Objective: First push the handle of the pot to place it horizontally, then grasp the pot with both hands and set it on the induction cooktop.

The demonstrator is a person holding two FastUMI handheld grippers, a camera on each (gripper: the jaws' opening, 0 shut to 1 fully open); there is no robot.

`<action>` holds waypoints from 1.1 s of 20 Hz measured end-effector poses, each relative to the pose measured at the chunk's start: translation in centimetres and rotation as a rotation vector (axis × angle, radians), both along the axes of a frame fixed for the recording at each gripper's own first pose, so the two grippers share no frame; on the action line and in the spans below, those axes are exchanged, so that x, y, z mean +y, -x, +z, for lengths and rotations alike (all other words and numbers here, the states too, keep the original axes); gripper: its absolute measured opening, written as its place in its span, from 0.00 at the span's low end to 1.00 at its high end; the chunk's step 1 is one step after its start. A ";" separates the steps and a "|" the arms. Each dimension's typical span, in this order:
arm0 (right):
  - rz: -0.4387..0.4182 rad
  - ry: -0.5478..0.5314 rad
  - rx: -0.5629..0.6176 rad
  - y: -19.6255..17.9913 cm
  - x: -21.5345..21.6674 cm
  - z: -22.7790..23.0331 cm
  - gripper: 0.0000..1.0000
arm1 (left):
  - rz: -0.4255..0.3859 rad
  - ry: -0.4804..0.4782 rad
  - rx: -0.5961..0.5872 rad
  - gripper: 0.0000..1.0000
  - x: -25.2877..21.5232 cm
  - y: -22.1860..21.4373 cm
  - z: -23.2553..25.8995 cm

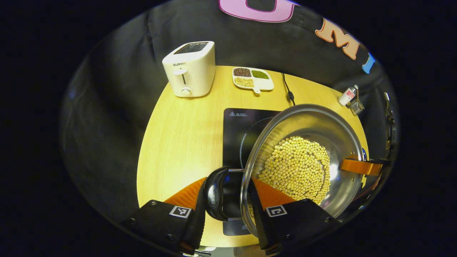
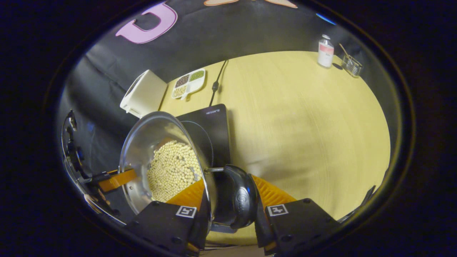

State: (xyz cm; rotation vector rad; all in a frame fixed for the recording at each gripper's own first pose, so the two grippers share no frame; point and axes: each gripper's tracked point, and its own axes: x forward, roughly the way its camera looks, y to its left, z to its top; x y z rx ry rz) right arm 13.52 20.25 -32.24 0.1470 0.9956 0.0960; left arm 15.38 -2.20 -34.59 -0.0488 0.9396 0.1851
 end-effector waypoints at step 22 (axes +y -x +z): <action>-0.068 -0.032 0.020 -4.1 0.5 -2.3 0.50 | -0.065 -0.096 -0.009 0.62 0.0 -0.4 0.7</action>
